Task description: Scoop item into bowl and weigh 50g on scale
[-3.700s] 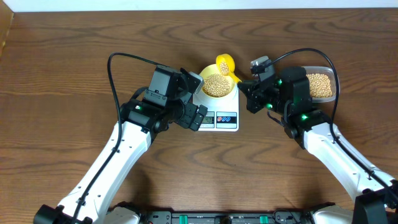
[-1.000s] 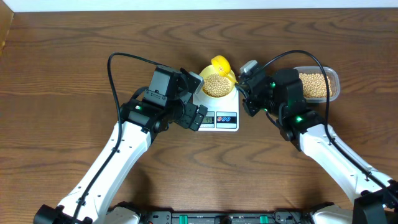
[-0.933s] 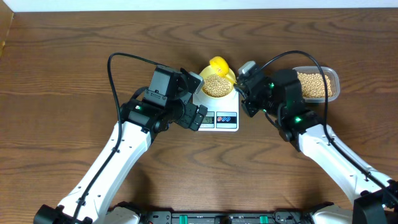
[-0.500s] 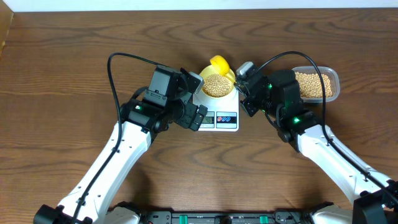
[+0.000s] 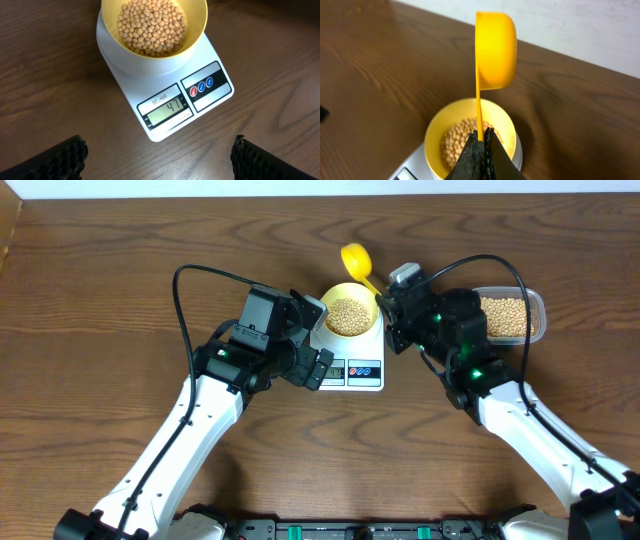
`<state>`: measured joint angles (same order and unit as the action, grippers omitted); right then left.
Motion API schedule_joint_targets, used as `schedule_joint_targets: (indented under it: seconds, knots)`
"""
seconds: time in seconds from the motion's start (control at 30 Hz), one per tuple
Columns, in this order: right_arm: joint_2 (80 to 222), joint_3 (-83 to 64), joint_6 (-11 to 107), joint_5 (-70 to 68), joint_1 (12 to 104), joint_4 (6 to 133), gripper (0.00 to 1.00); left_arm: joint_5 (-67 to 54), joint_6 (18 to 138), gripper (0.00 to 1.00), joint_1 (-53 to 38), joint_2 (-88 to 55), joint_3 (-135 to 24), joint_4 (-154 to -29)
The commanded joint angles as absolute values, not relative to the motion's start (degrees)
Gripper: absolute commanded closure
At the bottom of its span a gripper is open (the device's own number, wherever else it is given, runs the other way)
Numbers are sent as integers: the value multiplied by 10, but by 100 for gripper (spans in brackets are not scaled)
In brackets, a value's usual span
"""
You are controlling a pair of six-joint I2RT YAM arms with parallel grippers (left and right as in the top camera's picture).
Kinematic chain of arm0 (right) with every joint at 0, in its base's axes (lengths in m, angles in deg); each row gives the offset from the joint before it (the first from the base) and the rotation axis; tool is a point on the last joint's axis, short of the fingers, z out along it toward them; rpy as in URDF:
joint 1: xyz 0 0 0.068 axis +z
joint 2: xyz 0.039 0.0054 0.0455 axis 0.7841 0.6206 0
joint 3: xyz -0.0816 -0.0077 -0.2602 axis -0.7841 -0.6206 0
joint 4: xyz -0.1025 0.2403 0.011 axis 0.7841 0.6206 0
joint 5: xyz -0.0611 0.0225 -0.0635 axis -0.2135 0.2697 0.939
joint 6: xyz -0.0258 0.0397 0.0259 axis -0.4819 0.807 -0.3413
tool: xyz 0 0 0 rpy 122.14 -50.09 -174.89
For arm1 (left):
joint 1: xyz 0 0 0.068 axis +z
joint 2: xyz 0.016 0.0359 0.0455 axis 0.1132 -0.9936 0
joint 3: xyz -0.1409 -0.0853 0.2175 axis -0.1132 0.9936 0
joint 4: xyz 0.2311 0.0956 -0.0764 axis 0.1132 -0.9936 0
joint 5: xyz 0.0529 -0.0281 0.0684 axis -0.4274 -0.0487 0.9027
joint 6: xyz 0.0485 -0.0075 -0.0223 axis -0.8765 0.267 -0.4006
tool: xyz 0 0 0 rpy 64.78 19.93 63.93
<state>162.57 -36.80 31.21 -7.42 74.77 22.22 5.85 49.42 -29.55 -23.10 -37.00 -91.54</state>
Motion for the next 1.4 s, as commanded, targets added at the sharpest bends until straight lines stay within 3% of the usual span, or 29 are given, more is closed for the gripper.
schedule_joint_targets:
  seconds: [0.0, 0.27, 0.67, 1.03, 1.37]
  knots:
    - [1583, -364, 371, -54, 724, 215, 99, 62, 489, 6, -296, -234, -367, -917]
    - [1525, -364, 431, -44, 616, 245, 99, 62, 489, 6, -296, -234, -367, -917]
    - [1510, -364, 434, -1, 465, 465, 99, 62, 489, 6, -296, -234, -367, -917]
    - [1528, -364, 434, 27, 450, 565, 98, 62, 489, 6, -296, -234, -367, -917]
    - [1580, -364, 434, 41, 450, 567, 98, 62, 489, 6, -296, -234, -367, -917]
